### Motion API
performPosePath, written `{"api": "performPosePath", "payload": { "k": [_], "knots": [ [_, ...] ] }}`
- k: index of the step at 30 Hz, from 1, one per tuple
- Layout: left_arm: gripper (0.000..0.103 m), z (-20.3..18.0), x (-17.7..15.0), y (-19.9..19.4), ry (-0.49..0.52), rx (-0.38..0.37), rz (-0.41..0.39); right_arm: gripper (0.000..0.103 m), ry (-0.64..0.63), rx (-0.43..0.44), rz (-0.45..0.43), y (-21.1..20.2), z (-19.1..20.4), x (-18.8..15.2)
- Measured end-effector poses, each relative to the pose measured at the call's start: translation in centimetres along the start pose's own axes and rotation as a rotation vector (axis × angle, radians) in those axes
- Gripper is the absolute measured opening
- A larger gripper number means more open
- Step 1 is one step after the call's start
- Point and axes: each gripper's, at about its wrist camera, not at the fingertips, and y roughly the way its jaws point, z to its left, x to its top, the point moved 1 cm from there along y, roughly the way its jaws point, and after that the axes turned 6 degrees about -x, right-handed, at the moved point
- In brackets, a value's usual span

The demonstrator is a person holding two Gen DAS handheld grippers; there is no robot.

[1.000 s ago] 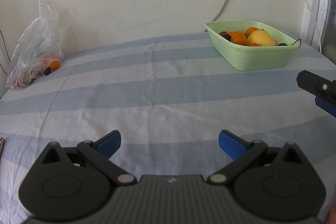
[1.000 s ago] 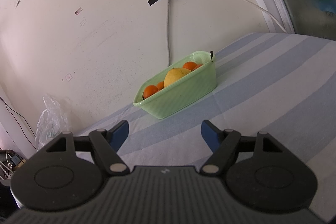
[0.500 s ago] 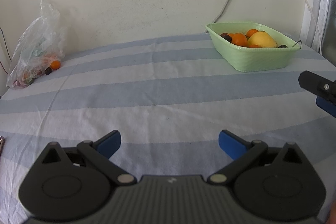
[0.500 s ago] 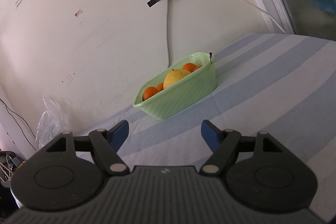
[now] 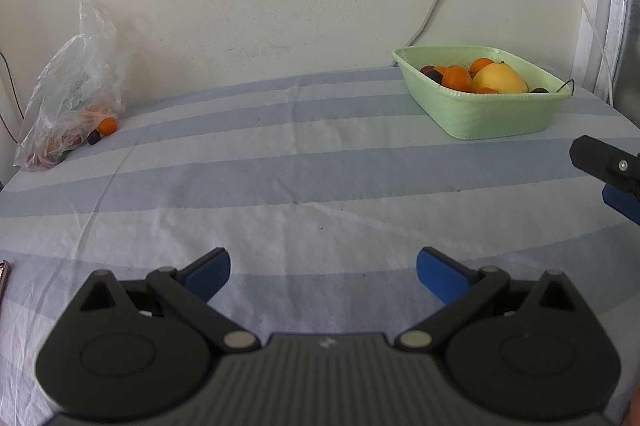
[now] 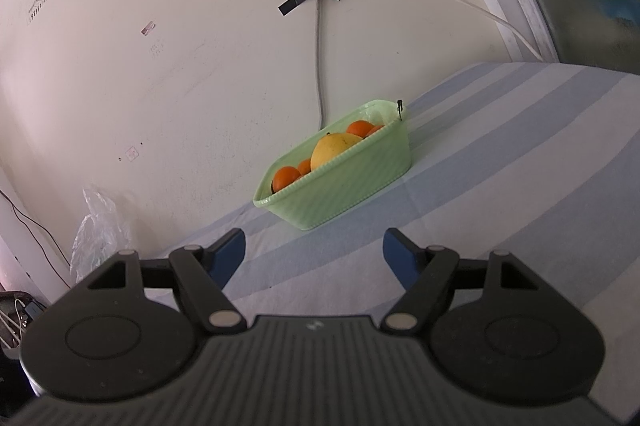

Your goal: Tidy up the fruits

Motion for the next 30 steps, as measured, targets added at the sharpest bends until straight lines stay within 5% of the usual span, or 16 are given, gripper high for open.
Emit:
{"api": "performPosePath", "payload": {
  "k": [30],
  "knots": [
    [0.103,-0.32,0.49,-1.0,0.024,0.078,-0.083,0.078,0.001,0.001,0.001,-0.01,-0.02,0.03]
  ]
}}
